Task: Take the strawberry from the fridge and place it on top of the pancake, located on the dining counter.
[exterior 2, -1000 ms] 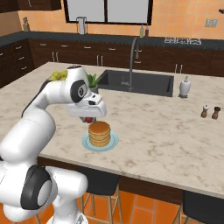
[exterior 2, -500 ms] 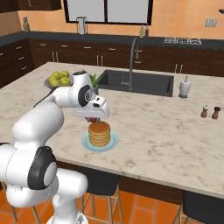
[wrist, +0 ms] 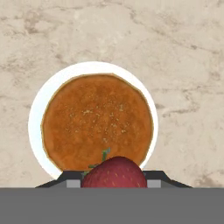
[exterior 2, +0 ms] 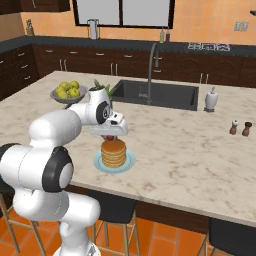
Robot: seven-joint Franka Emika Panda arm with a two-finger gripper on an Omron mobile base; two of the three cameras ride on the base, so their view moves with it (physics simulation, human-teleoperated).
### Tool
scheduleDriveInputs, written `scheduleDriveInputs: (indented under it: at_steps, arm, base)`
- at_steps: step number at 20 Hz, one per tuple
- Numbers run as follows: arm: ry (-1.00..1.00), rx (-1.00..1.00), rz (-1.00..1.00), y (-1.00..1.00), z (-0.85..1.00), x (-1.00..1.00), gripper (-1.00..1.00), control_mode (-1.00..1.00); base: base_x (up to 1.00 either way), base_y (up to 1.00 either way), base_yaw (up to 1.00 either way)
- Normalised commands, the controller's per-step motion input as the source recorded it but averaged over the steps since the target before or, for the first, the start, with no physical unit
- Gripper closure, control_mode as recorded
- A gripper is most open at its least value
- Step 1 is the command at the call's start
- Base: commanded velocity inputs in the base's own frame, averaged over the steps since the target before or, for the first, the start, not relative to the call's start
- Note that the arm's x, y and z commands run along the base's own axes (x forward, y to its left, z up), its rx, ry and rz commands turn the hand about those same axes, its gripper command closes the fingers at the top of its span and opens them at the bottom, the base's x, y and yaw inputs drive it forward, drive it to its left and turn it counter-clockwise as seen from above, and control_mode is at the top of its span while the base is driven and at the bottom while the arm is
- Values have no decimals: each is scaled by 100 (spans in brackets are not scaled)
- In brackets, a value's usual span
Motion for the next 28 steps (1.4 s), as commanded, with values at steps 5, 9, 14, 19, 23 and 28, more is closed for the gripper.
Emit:
scheduleDriveInputs:
  at_steps: [5,9,14,19,23,28]
  arm:
    - [-1,0,0,0,-16,15,100,-100]
    - [0,0,0,0,-16,0,100,-100]
    - [0,0,0,0,-13,0,100,-100]
    - [0,0,0,0,-17,0,100,-100]
    - [0,0,0,0,-17,0,100,-100]
    - [0,0,0,0,-17,0,-100,-100]
  base:
    - [0,0,0]
    - [0,0,0]
    - [0,0,0]
    - [0,0,0]
    - [0,0,0]
    - [0,0,0]
